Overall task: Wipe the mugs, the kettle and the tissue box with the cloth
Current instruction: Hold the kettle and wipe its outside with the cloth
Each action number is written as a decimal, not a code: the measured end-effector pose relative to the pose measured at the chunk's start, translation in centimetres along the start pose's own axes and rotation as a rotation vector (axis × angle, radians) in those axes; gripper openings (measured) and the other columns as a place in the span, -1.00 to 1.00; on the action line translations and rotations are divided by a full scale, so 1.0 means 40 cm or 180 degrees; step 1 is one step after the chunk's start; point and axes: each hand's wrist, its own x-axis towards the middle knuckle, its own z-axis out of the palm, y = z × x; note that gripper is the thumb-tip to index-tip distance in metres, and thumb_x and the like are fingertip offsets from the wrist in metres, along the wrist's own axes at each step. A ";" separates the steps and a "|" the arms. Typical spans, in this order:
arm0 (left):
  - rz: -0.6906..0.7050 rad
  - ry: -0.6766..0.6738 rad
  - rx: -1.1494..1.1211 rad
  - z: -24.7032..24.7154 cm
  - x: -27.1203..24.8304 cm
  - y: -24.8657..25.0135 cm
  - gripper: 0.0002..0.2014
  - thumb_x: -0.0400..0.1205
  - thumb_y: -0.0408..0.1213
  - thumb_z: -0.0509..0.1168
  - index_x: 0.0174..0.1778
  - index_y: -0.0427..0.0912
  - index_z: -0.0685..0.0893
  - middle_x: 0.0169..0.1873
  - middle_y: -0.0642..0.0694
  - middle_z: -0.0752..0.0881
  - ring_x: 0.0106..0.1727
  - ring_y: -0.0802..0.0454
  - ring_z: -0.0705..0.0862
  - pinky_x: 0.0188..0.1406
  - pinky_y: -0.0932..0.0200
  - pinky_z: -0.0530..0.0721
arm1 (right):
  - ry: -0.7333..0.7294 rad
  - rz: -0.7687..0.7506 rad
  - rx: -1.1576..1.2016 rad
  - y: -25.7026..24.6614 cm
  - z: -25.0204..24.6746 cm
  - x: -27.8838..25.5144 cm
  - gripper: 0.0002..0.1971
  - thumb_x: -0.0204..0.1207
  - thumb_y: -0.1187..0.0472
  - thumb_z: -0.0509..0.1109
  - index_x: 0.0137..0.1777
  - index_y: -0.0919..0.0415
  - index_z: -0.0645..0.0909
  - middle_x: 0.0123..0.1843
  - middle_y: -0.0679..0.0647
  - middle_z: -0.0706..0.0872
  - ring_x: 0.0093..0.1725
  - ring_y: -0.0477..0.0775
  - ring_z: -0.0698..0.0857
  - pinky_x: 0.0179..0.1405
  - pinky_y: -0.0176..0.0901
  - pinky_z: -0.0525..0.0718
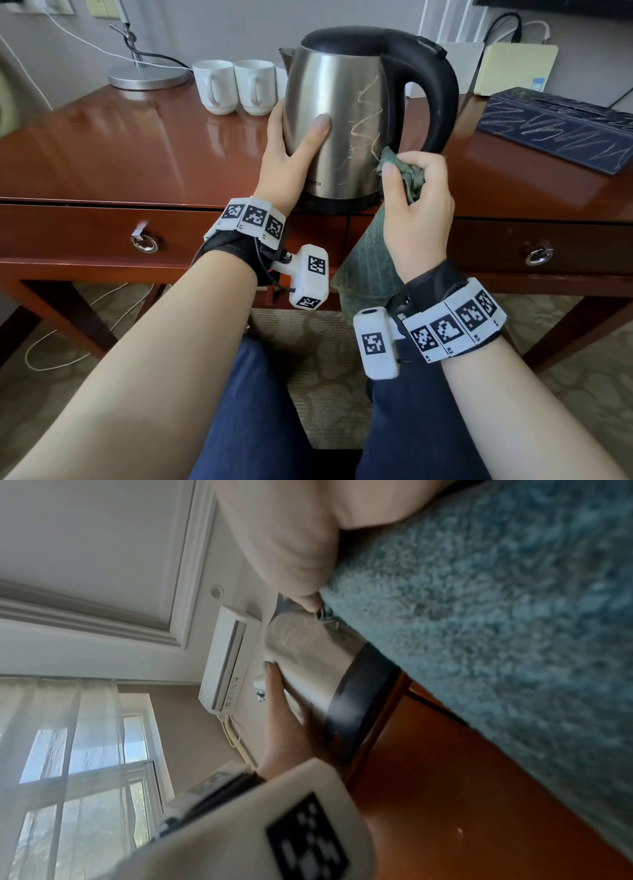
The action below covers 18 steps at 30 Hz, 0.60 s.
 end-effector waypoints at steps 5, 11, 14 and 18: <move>-0.0009 -0.0012 0.0016 -0.001 -0.002 -0.002 -0.02 0.37 0.32 0.37 0.68 -0.01 0.22 0.48 0.09 0.52 0.45 0.27 0.53 0.56 0.09 0.45 | 0.0027 -0.0078 -0.0315 0.012 0.022 -0.006 -0.92 0.59 0.28 0.37 -0.04 0.29 0.65 -0.19 -0.06 0.65 -0.17 -0.19 0.57 -0.12 -0.62 0.42; -0.0011 -0.0021 0.0014 -0.002 0.000 -0.003 -0.02 0.37 0.32 0.36 0.67 0.00 0.21 0.47 0.10 0.53 0.44 0.28 0.53 0.56 0.07 0.45 | -0.0139 -0.0121 -0.0596 0.032 0.024 -0.046 -0.90 0.58 0.28 0.35 -0.05 0.29 0.68 -0.18 0.06 0.71 -0.18 -0.04 0.63 -0.14 -0.40 0.47; -0.0020 -0.0031 -0.0001 -0.002 0.000 -0.003 -0.01 0.38 0.32 0.36 0.68 0.00 0.19 0.50 0.08 0.51 0.47 0.24 0.52 0.57 0.04 0.44 | -0.0055 -0.0301 -0.0633 0.011 0.023 -0.018 -0.89 0.59 0.28 0.34 -0.05 0.29 0.68 -0.19 0.09 0.72 -0.20 0.01 0.64 -0.17 -0.30 0.50; -0.0055 -0.0036 -0.0018 -0.003 0.000 -0.004 0.02 0.38 0.32 0.37 0.70 -0.03 0.17 0.52 0.05 0.50 0.50 0.20 0.50 0.58 0.00 0.43 | 0.0159 -0.0484 -0.0725 -0.001 0.029 0.015 -0.86 0.59 0.26 0.33 -0.04 0.29 0.70 -0.20 0.14 0.74 -0.20 0.12 0.69 -0.19 -0.20 0.57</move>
